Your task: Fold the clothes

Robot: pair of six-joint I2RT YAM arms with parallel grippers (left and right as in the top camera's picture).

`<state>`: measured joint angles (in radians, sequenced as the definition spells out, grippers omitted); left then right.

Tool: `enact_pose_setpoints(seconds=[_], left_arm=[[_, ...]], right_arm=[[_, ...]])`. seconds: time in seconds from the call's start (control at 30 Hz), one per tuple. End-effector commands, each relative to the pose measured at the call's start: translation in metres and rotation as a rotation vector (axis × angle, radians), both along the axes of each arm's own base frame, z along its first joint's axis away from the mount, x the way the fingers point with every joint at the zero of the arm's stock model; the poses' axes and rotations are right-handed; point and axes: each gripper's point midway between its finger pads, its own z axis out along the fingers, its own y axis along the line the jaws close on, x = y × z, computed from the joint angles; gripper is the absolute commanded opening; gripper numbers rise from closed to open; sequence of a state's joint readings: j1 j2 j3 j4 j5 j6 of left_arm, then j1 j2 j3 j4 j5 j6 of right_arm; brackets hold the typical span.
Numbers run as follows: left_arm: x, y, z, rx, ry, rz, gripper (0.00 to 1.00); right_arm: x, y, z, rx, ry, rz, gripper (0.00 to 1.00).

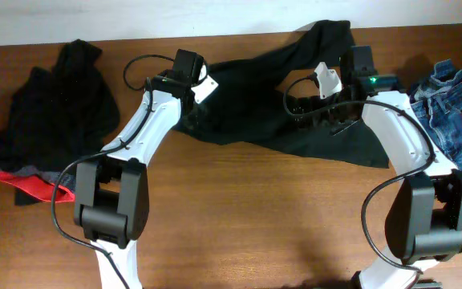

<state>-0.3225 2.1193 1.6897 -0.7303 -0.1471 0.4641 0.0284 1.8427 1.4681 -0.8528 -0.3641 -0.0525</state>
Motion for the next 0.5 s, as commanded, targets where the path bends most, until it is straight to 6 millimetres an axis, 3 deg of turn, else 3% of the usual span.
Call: enact_pose_setpoints(seconds=[0.0, 0.1, 0.4, 0.43, 0.47], left_arm=[[0.0, -0.011, -0.01, -0.049, 0.013, -0.025, 0.5], [0.001, -0.012, -0.012, -0.05, 0.016, -0.026, 0.36], [-0.003, -0.012, -0.044, -0.032, 0.072, -0.027, 0.4], [-0.002, -0.013, -0.044, -0.032, 0.068, -0.029, 0.34], [-0.001, -0.014, -0.043, -0.033, 0.063, -0.03, 0.17]], right_arm=[[0.006, -0.003, 0.009, -0.01, -0.03, -0.005, 0.99], [0.006, -0.003, 0.009, -0.01, -0.03, -0.005, 0.99], [0.006, -0.003, 0.009, -0.01, -0.03, -0.005, 0.99], [0.006, -0.003, 0.009, -0.01, -0.03, -0.005, 0.99], [0.006, -0.003, 0.008, -0.01, -0.03, -0.005, 0.98]])
